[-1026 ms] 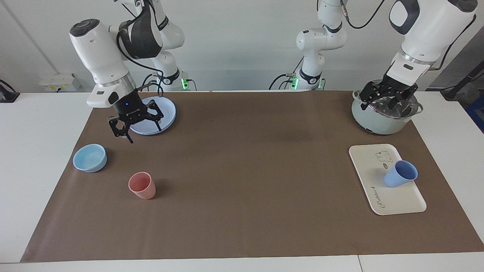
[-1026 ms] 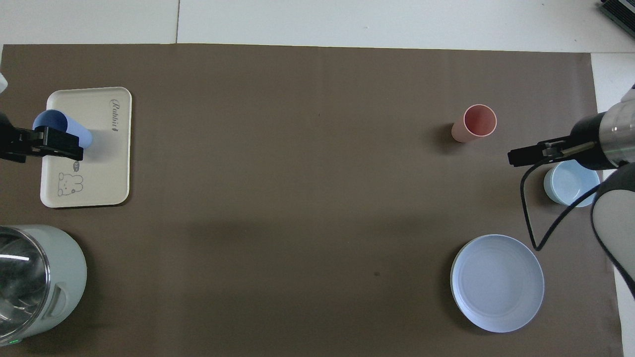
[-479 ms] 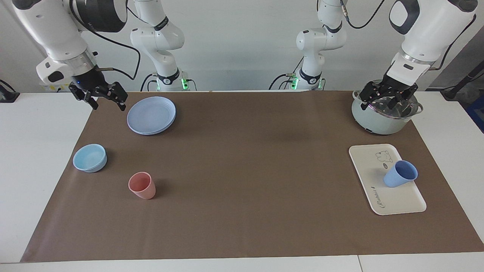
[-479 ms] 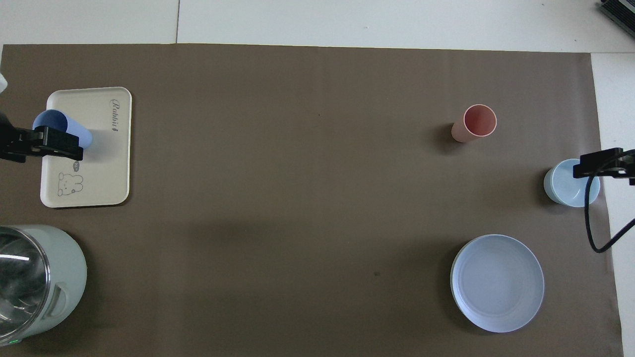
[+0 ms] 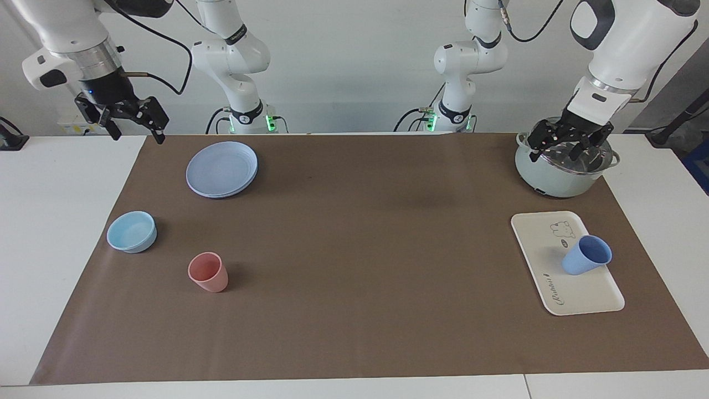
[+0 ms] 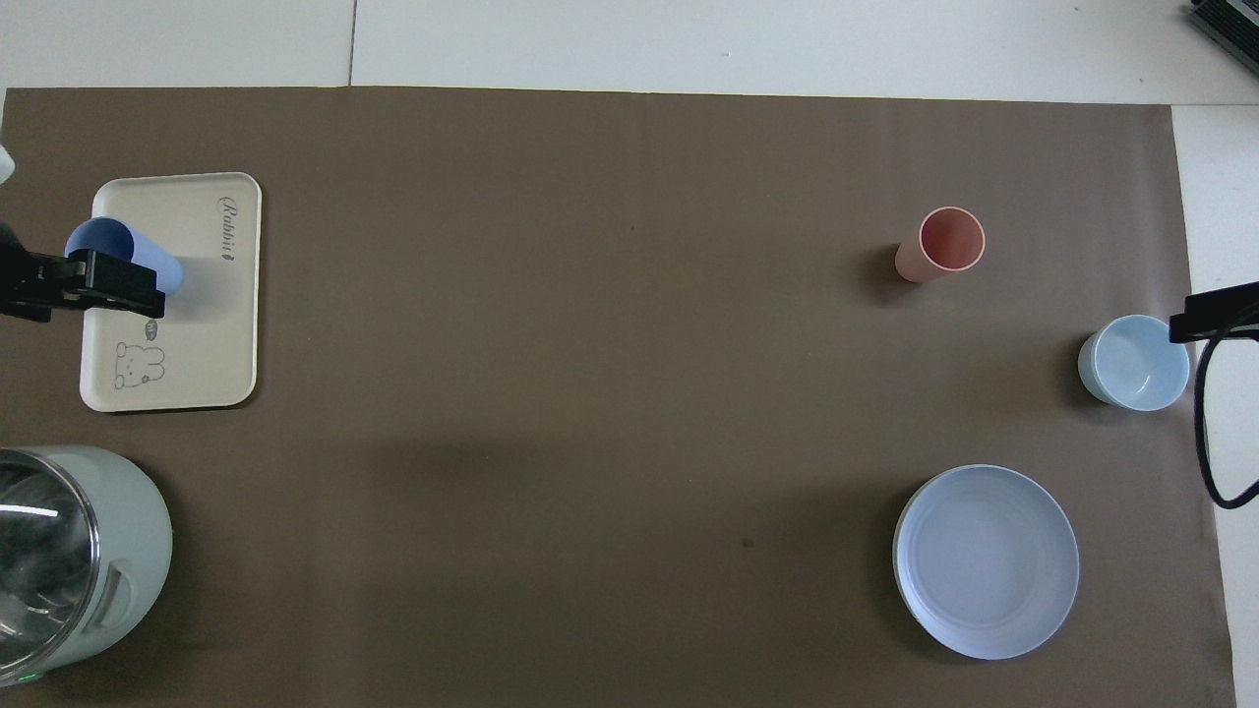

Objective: Place cup on tray

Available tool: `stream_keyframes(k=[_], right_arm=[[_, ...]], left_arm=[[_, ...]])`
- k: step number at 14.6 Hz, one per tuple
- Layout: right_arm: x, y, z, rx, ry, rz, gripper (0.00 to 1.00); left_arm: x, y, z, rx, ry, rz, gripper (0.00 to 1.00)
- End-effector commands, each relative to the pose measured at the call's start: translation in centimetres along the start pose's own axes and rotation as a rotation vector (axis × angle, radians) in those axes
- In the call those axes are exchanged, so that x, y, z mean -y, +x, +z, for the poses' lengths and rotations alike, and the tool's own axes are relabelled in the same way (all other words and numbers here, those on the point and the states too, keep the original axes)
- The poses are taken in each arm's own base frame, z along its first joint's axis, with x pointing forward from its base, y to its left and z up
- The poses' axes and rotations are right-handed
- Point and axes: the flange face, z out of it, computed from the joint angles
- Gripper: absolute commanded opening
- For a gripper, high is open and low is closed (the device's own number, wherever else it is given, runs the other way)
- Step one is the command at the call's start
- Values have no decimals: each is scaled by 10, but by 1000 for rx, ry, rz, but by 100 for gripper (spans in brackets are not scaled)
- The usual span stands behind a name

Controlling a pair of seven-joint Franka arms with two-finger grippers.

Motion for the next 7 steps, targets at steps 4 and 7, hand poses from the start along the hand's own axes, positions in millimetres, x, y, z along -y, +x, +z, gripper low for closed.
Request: stream_keyframes(k=[4, 7], right_arm=[[11, -2, 2, 26, 4, -70, 100], [11, 2, 3, 44, -1, -69, 100]], left_arm=[[7, -5, -10, -24, 51, 1, 100], [7, -6, -10, -24, 61, 4, 100]])
